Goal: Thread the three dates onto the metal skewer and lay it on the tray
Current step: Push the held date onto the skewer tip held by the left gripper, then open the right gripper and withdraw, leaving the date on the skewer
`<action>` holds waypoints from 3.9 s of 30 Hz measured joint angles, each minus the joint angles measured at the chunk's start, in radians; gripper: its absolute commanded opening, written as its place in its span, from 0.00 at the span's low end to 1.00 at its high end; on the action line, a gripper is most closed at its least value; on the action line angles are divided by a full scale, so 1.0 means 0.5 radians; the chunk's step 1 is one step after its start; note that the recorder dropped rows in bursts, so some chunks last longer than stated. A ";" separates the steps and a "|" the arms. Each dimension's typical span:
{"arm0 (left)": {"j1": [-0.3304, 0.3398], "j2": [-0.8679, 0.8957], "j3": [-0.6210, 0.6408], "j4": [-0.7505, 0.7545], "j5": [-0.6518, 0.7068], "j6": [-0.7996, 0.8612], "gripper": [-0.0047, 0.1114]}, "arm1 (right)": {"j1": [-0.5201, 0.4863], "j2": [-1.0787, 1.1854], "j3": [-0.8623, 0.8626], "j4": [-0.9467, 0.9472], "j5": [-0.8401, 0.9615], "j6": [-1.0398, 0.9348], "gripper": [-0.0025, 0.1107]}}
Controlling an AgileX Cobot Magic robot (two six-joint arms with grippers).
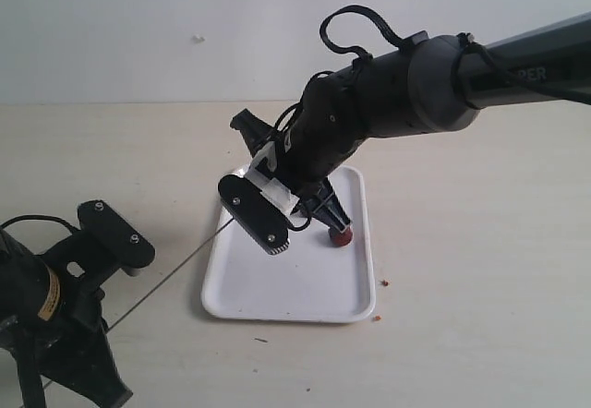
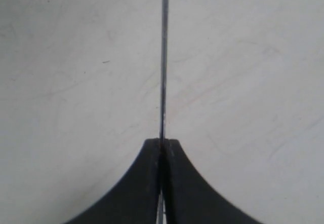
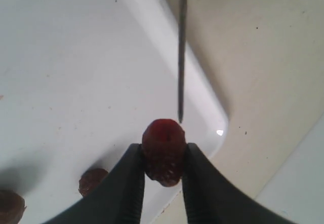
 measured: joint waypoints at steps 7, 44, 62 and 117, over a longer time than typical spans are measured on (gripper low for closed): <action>0.000 0.000 0.000 0.016 -0.008 -0.022 0.04 | 0.000 0.000 0.000 0.000 0.000 0.003 0.24; 0.000 0.000 0.003 0.032 -0.077 0.006 0.04 | 0.068 -0.096 0.000 0.000 0.059 0.105 0.24; 0.000 0.004 -0.087 0.052 -0.270 0.066 0.04 | 0.165 -0.122 0.000 0.011 0.163 0.176 0.24; 0.032 0.001 -0.194 0.066 0.032 -0.007 0.04 | -0.051 -0.348 0.015 -0.882 0.316 1.844 0.56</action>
